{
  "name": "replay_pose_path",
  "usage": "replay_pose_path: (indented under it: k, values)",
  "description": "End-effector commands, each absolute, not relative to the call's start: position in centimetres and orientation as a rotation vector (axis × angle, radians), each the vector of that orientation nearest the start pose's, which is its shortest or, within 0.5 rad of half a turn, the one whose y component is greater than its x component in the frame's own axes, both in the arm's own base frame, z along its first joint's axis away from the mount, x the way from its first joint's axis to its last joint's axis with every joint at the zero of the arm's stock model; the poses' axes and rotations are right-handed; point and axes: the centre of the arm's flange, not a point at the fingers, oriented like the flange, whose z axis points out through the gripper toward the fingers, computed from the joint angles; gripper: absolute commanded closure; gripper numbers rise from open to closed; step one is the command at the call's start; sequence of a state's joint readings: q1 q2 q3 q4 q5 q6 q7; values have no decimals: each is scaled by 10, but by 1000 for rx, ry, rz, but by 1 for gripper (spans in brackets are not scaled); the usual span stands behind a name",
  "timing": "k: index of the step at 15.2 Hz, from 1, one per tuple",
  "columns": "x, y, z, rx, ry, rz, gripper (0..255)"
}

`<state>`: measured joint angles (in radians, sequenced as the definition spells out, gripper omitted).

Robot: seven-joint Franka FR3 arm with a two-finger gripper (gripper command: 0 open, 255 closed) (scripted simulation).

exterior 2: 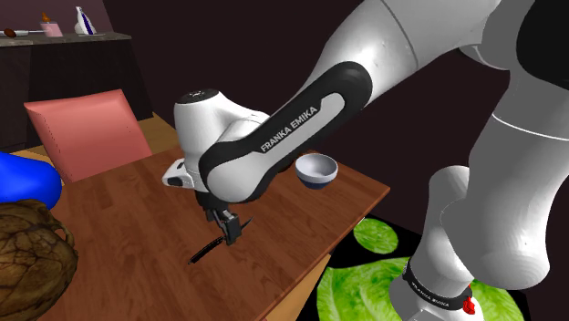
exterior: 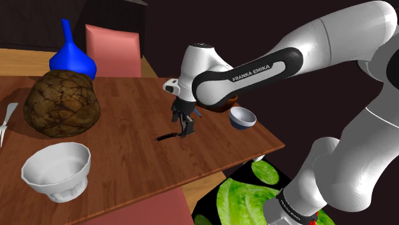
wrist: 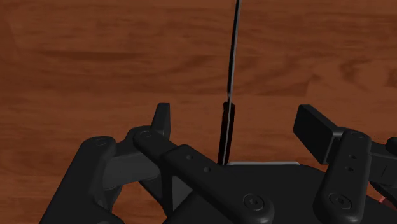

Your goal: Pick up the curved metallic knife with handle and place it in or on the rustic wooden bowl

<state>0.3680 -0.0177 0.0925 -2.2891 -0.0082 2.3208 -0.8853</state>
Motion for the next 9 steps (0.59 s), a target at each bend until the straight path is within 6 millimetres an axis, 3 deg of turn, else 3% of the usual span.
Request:
replay_pose_path:
  k: [1,4,9]
  values:
    - [463,230,352,-2462,-1979,-74,0]
    - [463,230,338,-2462,-1979,-74,0]
    - [463,230,338,-2462,-1979,-74,0]
